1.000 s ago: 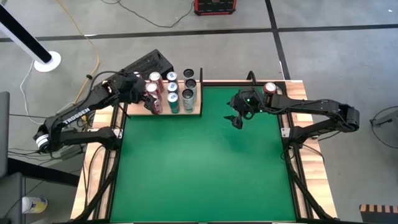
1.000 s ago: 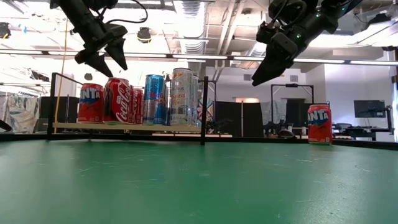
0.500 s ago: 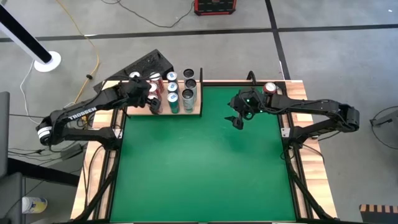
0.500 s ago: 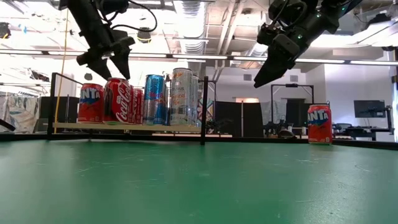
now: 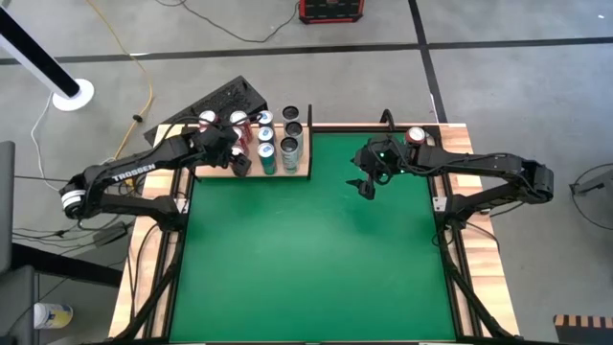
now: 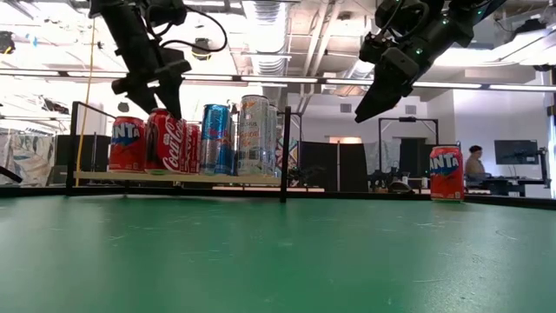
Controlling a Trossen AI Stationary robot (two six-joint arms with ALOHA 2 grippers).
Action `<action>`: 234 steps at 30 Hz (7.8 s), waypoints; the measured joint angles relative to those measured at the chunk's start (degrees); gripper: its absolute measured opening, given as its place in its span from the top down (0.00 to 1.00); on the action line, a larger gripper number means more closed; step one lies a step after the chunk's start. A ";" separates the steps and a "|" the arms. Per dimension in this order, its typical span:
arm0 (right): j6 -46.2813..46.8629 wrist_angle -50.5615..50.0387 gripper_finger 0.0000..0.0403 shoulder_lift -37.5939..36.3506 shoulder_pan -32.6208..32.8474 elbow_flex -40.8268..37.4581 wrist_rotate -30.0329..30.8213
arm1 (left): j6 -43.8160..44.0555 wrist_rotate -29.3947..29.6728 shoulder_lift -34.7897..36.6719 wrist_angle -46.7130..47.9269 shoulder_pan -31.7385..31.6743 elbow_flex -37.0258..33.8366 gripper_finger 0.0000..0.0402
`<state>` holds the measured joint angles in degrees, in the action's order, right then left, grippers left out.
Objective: Place canned beverage on shelf
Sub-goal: Put the red soda can on the shelf aligned with the other red soda cans
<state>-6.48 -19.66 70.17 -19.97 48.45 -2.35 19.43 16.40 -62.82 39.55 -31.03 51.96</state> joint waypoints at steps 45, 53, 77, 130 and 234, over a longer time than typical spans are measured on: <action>1.55 0.02 0.08 0.00 1.95 0.00 -0.26 | -30.89 -10.60 0.28 3.65 -5.42 0.00 0.28; 1.55 0.00 0.08 0.00 1.95 0.00 -0.24 | -31.12 -10.09 0.23 3.77 -5.42 0.00 0.23; 1.31 0.01 0.08 -0.01 1.95 0.00 -0.20 | -31.55 -6.62 0.17 3.21 -5.46 3.12 0.23; -4.74 0.02 0.08 -0.01 1.95 0.00 -0.17 | 14.22 13.69 -0.78 13.97 4.76 11.54 0.23; -1.90 -0.80 0.08 0.00 1.95 0.02 -0.39 | -10.18 -2.30 8.01 -2.28 -0.89 -5.79 0.41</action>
<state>-8.38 -20.46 70.17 -18.02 48.47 -2.74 9.25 14.10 -54.81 37.28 -31.91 46.17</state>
